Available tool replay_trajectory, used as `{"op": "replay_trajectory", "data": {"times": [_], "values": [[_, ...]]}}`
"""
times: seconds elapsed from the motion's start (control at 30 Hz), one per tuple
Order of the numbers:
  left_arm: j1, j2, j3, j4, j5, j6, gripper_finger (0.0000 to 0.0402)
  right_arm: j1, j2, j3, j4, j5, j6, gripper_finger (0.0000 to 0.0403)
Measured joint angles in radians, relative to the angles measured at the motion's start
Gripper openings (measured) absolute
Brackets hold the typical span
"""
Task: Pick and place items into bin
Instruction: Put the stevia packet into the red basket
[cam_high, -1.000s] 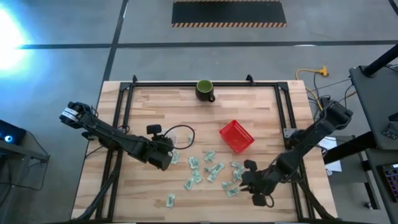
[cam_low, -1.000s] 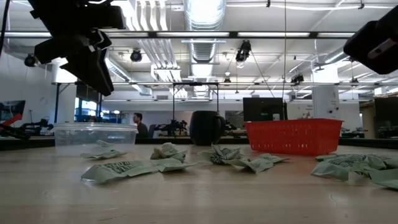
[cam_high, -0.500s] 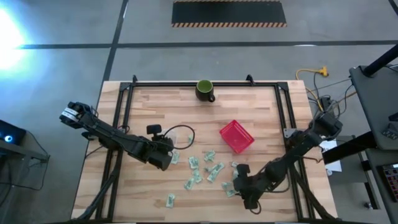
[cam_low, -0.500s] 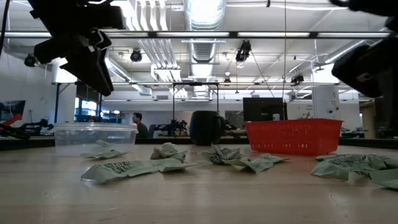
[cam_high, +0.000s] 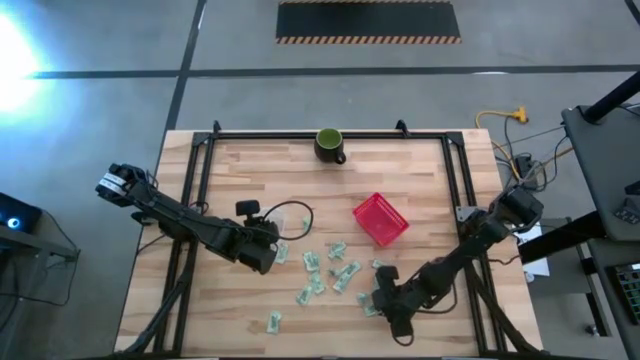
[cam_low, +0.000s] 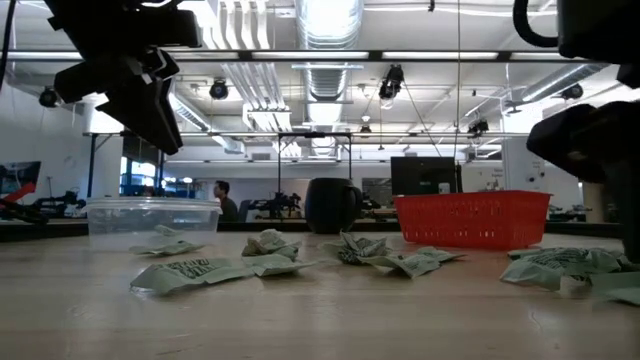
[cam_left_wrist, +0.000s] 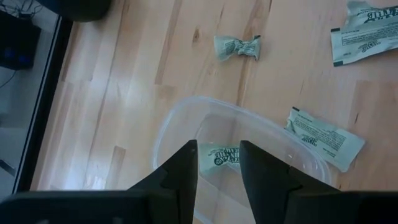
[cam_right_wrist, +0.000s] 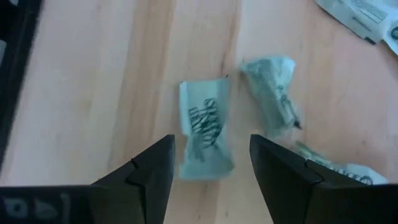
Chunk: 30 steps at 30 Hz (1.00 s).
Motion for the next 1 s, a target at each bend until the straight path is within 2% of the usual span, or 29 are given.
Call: {"op": "replay_trajectory", "data": {"times": [0.23, 0.53, 1.0], "values": [[0.0, 0.0, 0.0, 0.001, 0.001, 0.0, 0.0102, -0.005, 0.025, 0.0, -0.002, -0.035, -0.003, 0.0196], [0.0, 0.0, 0.0, 0.001, 0.0, 0.0, 0.0102, -0.005, 0.026, 0.0, -0.005, -0.04, -0.003, 0.0172], [0.0, 0.0, 0.0, 0.001, -0.001, 0.0, 0.0102, -0.002, 0.012, -0.002, -0.005, -0.066, 0.006, 0.006]]}}
